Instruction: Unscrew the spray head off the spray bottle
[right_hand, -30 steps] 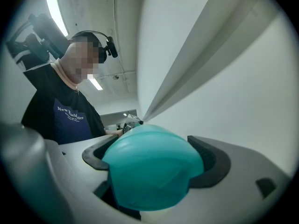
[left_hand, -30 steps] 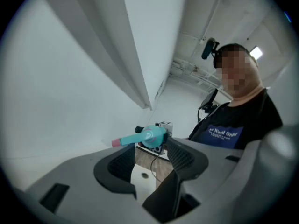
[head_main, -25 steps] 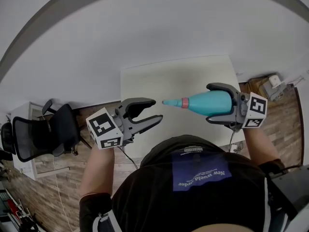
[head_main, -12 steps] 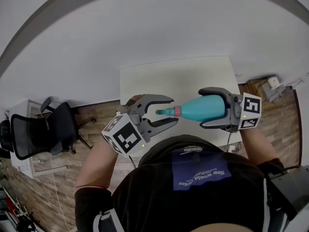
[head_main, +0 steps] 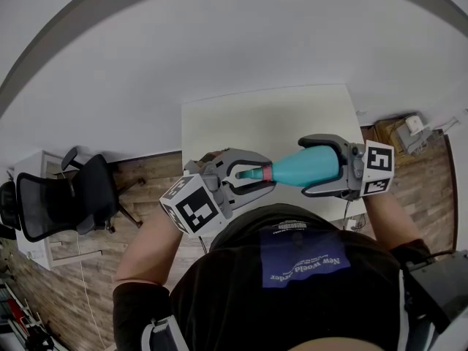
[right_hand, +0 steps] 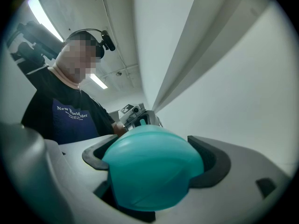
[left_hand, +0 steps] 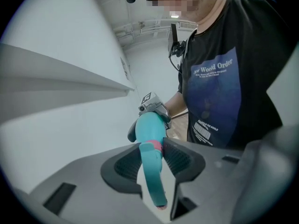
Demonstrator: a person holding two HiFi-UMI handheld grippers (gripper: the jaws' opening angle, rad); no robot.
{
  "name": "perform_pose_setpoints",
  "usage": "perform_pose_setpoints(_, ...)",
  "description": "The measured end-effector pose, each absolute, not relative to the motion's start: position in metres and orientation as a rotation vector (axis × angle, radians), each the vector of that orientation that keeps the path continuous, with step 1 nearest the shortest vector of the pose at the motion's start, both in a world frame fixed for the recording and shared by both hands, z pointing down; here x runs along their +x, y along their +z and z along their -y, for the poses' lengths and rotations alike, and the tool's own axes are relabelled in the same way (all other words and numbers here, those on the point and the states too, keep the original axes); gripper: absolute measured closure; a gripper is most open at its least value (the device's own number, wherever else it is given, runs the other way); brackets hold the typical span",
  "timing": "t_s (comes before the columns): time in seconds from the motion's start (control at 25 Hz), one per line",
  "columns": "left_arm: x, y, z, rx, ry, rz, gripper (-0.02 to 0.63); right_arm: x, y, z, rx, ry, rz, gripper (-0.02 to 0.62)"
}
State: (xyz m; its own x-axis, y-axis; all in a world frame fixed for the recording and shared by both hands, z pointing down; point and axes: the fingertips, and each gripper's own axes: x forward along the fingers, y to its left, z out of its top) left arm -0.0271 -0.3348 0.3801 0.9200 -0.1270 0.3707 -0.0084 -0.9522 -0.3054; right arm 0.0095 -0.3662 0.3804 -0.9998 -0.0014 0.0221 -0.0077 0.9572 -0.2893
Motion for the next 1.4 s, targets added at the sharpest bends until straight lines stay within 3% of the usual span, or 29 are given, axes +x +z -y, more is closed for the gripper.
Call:
perform_pose_setpoints(0.56, -0.035, 0.362, 0.342, -3.27, -0.302, -0.062, 0.46, 0.007, 0.368, 0.362, 0.001, 0.292, 3.098, 0.133)
perform_pose_setpoints(1.4, -0.047, 0.362, 0.353, -4.028, 0.411, 0.158, 0.46, 0.0, 0.349, 0.342, 0.076, -0.364, 2.888, 0.133)
